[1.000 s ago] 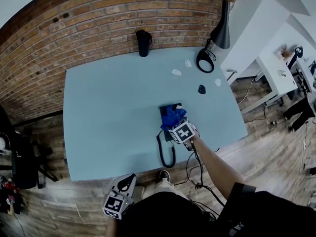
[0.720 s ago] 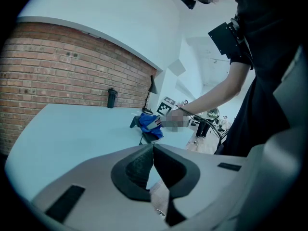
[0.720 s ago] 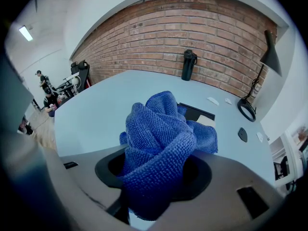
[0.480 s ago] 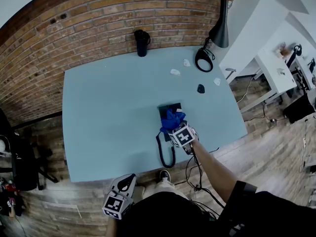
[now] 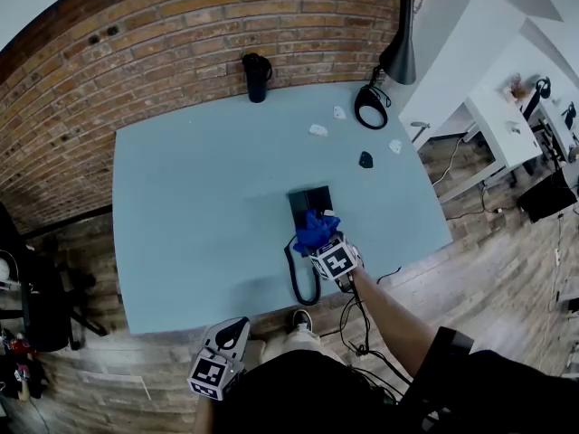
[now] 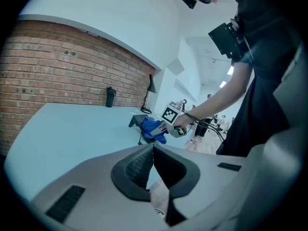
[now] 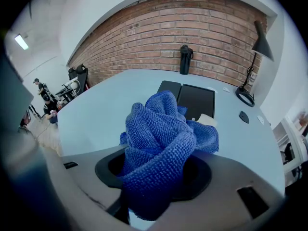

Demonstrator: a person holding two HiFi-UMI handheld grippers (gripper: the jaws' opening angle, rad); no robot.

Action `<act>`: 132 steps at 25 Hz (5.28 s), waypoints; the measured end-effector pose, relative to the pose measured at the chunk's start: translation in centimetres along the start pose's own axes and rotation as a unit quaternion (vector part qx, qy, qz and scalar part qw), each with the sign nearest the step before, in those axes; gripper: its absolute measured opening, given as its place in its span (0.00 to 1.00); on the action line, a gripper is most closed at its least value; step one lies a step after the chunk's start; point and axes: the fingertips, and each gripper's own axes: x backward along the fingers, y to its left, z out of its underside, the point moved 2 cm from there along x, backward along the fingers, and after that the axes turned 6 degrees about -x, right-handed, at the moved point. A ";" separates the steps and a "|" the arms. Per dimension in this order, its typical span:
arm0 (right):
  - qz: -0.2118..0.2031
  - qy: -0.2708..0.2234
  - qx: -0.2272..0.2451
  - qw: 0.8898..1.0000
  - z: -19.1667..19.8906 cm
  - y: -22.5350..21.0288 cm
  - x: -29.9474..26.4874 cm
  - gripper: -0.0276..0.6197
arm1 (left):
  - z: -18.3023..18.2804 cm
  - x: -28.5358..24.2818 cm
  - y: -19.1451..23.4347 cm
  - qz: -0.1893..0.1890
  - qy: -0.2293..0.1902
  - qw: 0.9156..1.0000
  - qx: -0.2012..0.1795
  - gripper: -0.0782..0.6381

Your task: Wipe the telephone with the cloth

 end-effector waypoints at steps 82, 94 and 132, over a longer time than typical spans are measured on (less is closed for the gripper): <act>-0.013 -0.028 0.018 0.999 -4.7 -1.2 -0.6 0.38 | -9.1 -4.1 0.6 -0.015 -0.088 0.996 -0.017 0.11; -0.033 -0.024 -0.003 0.999 -1.9 -0.3 -0.4 0.38 | -9.1 -4.4 0.6 -0.013 -0.091 0.996 -0.016 0.11; -0.197 0.039 0.126 0.971 -6.0 2.2 4.2 0.39 | -7.5 -4.0 -0.5 -0.012 -0.066 0.998 -0.004 0.11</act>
